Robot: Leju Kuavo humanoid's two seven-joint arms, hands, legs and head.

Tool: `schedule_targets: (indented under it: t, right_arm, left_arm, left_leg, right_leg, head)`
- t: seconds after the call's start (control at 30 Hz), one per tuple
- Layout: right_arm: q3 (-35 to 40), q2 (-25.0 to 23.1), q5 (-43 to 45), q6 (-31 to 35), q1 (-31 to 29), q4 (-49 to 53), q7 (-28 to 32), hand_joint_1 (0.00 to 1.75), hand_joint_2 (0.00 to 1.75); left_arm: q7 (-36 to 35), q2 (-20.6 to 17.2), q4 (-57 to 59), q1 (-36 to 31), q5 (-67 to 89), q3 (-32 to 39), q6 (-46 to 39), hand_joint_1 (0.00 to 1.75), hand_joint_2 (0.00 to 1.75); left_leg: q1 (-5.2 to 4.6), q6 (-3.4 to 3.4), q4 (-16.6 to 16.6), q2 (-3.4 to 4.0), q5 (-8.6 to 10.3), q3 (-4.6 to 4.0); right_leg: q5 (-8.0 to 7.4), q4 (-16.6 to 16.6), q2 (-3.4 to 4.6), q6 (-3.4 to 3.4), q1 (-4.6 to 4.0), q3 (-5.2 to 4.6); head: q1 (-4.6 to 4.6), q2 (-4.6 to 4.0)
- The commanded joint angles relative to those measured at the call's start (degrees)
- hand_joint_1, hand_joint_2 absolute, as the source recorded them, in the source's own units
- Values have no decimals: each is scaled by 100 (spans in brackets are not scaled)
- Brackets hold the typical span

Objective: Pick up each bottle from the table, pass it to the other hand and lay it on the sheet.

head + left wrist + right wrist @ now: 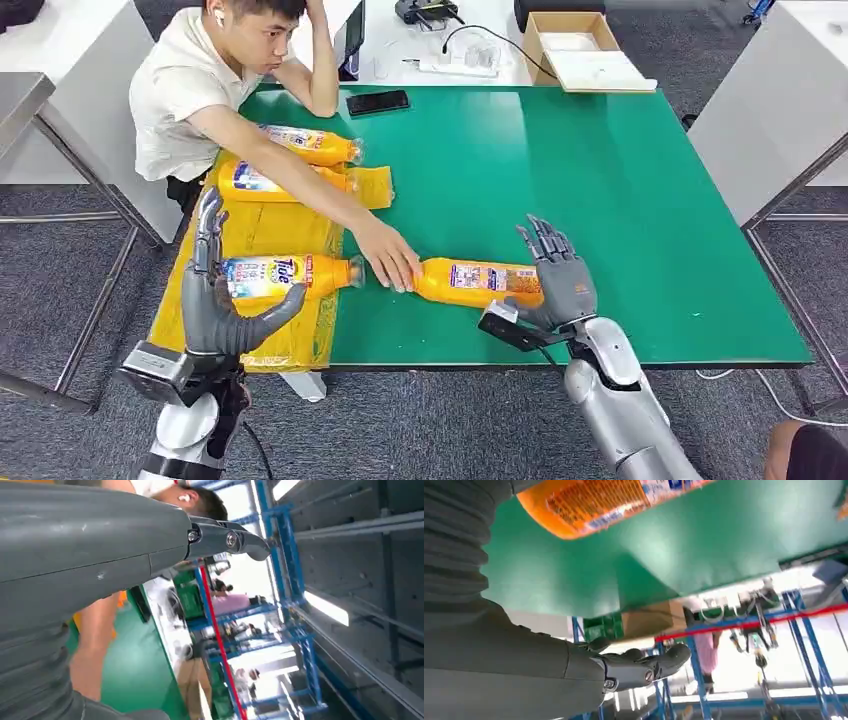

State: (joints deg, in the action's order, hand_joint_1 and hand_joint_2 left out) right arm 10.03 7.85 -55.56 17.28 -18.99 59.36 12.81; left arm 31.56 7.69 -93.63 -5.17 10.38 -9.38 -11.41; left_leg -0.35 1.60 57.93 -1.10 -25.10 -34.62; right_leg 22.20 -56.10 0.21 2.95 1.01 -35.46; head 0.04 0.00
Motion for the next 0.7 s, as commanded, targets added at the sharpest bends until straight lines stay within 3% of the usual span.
schedule_targets:
  t: [0.03,0.7]
  right_arm:
    - [123,-172,708,-860,-822,-1734,254,0,175]
    - [1383,-43,595,-1609,-1701,-3259,-85,0,175]
  left_arm:
    - [-253,-20,854,-469,-70,-81,-46,0,175]
    - [-545,-166,1321,-674,-392,-194,613,0,175]
  left_leg:
    - [6,-12,-2,16,-8,31]
    - [2,-8,-4,14,-1,22]
  right_leg:
    - [4,5,6,-14,-8,29]
    - [1,3,3,-10,-4,18]
  head:
    - [0,0]
    - [0,0]
